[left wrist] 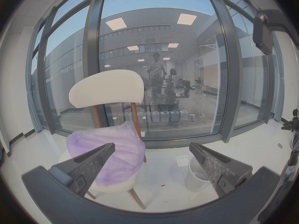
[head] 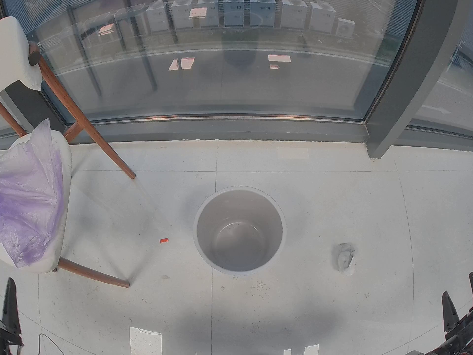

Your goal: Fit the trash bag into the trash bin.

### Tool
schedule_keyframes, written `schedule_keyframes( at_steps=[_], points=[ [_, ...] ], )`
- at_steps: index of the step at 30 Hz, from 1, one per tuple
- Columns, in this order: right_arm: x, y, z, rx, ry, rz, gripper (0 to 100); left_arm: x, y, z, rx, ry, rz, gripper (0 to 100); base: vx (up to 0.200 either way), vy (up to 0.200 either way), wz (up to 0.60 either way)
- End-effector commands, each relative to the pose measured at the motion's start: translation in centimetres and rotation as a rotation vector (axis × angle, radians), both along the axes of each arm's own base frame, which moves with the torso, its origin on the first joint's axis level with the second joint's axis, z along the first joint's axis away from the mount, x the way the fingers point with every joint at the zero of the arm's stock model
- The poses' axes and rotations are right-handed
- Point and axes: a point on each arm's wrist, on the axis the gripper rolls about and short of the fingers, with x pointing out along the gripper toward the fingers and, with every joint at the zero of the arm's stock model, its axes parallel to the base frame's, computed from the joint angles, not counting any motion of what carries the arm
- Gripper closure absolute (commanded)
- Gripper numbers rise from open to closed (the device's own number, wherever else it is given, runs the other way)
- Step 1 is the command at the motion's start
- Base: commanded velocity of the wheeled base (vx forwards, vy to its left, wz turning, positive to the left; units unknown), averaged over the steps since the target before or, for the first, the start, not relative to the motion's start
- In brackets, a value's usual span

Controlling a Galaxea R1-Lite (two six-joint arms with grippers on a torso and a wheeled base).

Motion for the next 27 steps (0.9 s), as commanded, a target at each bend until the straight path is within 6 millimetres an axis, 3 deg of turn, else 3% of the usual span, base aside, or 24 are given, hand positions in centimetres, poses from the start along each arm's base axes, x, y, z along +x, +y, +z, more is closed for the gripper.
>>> schedule_keyframes(
  at_steps=[1, 5, 7, 8, 11, 13, 18, 23, 27],
  points=[
    [0.0, 0.0, -0.5, 0.0, 0.004, 0.002, 0, 6.1, 0.2, 8.6, 0.014, 0.225, 0.059, 0, 0.0, 0.0, 0.0],
    [0.0, 0.0, -0.5, 0.001, 0.004, 0.003, 0, 9.8, 0.5, 9.3, 0.0, 0.335, 0.133, 0, 0.0, 0.0, 0.0],
    [0.0, 0.0, -0.5, 0.001, 0.004, 0.003, 0, 10.4, 0.7, 9.4, -0.004, 0.356, 0.163, 0, 0.0, 0.0, 0.0],
    [0.0, 0.0, -0.5, 0.0, 0.004, 0.003, 0, 11.8, 1.4, 9.0, -0.009, 0.414, 0.224, 0, 0.0, 0.0, 0.0],
    [0.0, 0.0, -0.5, 0.0, 0.004, 0.003, 0, 13.2, 2.0, 8.3, -0.017, 0.476, 0.262, 0, 0.0, 0.0, 0.0],
    [0.0, 0.0, -0.5, 0.0, 0.004, 0.005, 0, 15.3, 2.7, 7.4, -0.027, 0.557, 0.291, 0, 0.0, 0.0, 0.0],
    [0.0, 0.0, -0.5, 0.0, 0.005, 0.005, 0, 16.8, 4.6, 6.6, -0.062, 0.603, 0.394, 0, 0.0, 0.0, 0.0],
    [0.0, 0.0, -0.5, 0.001, 0.004, 0.003, 0, 19.4, 5.5, 4.5, -0.059, 0.651, 0.395, 0, 0.0, 0.0, 0.0],
    [0.0, 0.0, -0.5, 0.001, 0.005, 0.003, 0, 20.6, 5.6, 4.1, -0.034, 0.662, 0.371, 0, 0.0, 0.0, 0.0]
  ],
)
